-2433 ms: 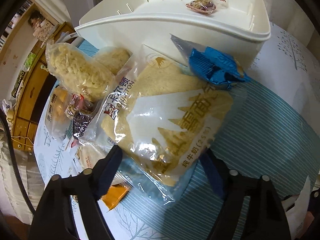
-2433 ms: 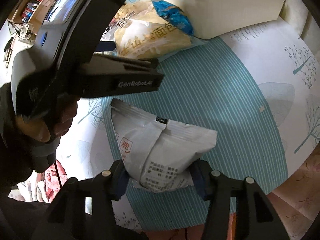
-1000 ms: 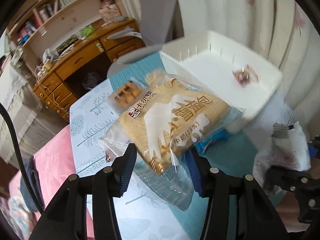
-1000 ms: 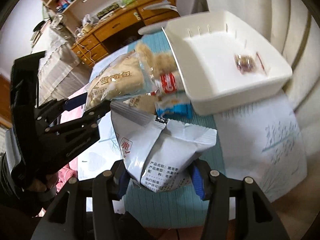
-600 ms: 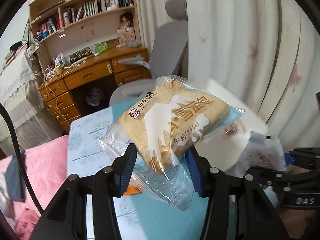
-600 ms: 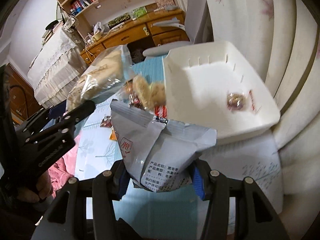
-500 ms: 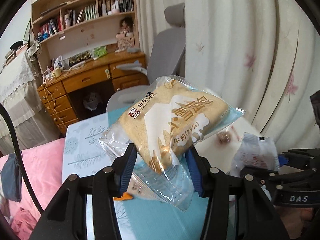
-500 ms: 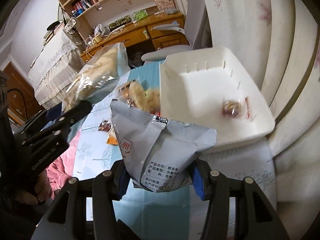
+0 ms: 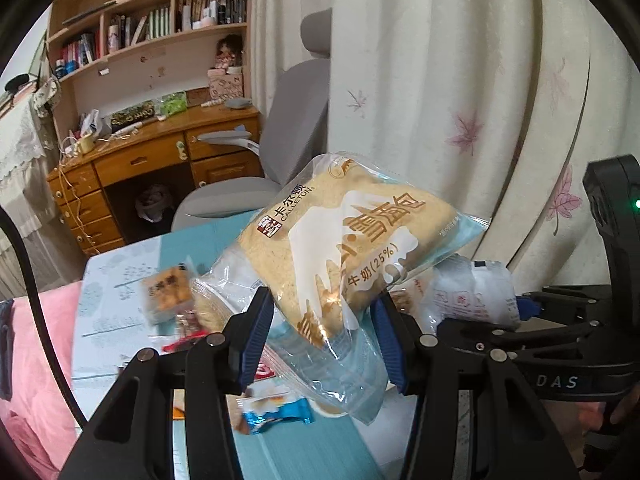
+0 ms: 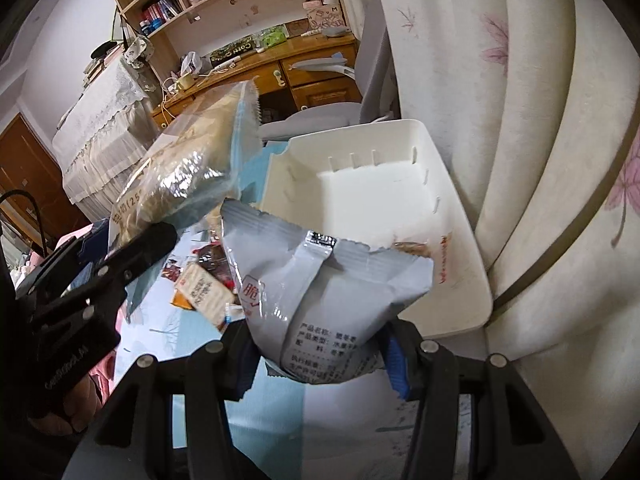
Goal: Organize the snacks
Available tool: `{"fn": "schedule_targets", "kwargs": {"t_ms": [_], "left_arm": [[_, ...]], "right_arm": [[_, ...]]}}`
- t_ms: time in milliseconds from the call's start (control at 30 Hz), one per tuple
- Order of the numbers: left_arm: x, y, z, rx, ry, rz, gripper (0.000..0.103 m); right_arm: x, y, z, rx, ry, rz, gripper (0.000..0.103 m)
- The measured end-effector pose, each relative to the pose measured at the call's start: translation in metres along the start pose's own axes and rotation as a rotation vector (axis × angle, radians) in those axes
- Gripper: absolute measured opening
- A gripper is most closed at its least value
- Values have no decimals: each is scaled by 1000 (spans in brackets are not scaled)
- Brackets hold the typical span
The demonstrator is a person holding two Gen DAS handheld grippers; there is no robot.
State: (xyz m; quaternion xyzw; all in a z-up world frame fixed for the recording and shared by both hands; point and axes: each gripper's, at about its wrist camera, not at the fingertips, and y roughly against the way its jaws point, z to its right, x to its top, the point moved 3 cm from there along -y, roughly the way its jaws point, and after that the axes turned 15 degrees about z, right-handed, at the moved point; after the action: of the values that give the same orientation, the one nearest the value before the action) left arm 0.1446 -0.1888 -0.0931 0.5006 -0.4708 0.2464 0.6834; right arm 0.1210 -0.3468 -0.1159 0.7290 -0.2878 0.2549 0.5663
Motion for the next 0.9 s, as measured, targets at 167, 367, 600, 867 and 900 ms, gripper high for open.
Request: {"fn": "schedule_targets", "kwargs": {"t_ms": [167, 367, 600, 867, 900], "left_arm": [[0, -19, 15, -32, 26, -16, 51], [0, -24, 26, -39, 26, -19, 76], [-10, -24, 23, 0, 58, -89, 78], [-30, -10, 4, 69, 151, -166, 78], [-32, -8, 1, 75, 157, -169, 79]], "right_arm": [[3, -5, 19, -8, -7, -18, 54], [1, -20, 36, -13, -45, -81, 61], [2, -27, 40, 5, -73, -84, 81], [1, -31, 44, 21, -84, -85, 82], [1, -31, 45, 20, -86, -85, 82]]}}
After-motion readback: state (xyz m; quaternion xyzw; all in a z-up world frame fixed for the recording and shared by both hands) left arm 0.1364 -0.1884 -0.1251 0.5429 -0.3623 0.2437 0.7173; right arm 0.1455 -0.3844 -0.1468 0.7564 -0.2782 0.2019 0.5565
